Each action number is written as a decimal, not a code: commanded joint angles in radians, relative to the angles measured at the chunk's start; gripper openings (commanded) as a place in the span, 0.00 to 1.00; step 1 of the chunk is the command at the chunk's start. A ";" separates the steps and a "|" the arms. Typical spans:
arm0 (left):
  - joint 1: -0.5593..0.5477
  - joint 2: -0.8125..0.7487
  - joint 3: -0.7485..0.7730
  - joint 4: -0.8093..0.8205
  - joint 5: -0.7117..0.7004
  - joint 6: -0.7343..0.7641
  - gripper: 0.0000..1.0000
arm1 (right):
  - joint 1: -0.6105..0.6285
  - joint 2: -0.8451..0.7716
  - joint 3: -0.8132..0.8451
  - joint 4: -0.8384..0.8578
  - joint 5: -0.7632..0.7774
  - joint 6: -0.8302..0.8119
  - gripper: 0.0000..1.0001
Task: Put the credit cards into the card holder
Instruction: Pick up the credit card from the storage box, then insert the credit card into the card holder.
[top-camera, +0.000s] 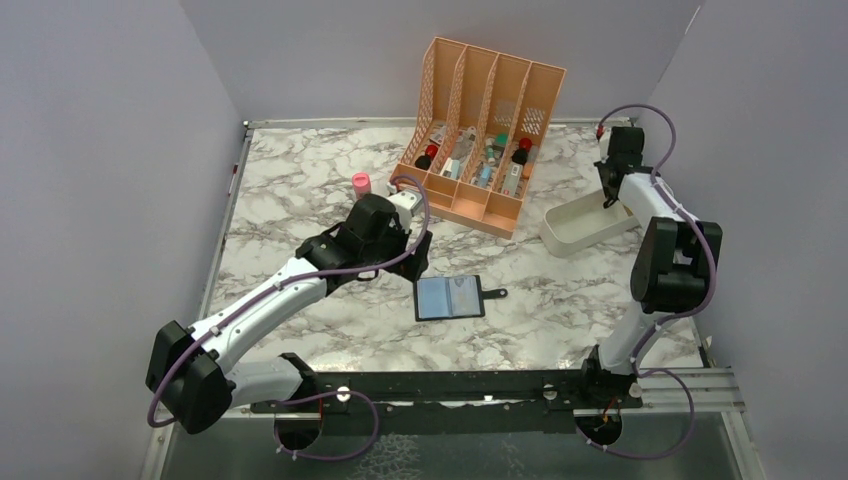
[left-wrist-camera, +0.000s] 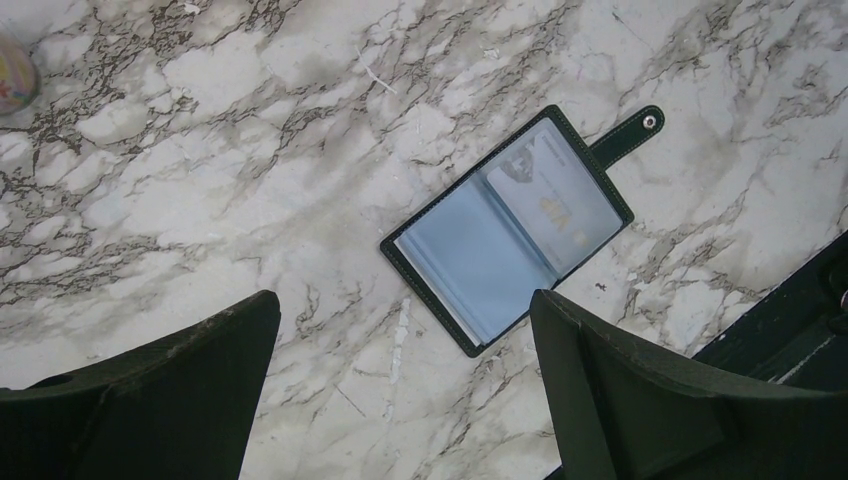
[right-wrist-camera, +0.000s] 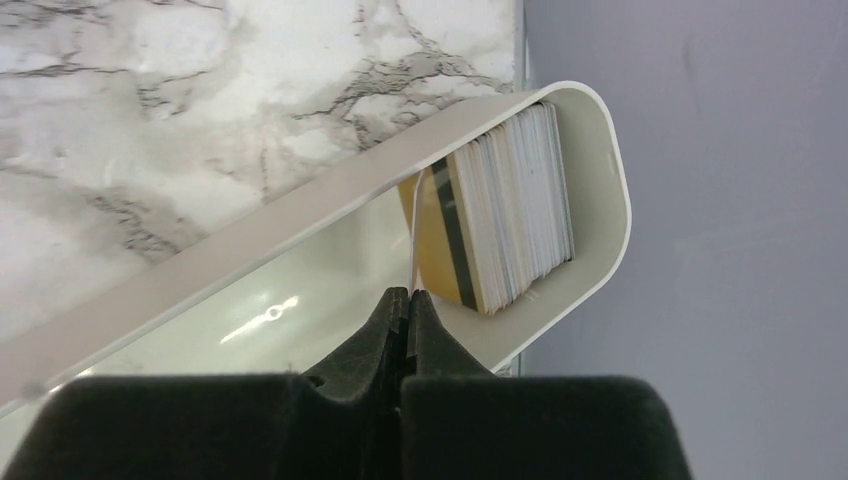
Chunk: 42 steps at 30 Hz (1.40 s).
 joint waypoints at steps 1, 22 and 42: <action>0.021 -0.022 0.001 0.014 0.025 -0.014 0.99 | 0.054 -0.064 0.018 -0.082 -0.026 0.067 0.01; 0.112 0.026 -0.087 0.144 0.207 -0.209 0.46 | 0.339 -0.421 -0.073 -0.233 -0.191 0.480 0.01; 0.077 0.187 -0.315 0.489 0.308 -0.407 0.00 | 0.601 -0.630 -0.494 0.030 -0.747 0.856 0.01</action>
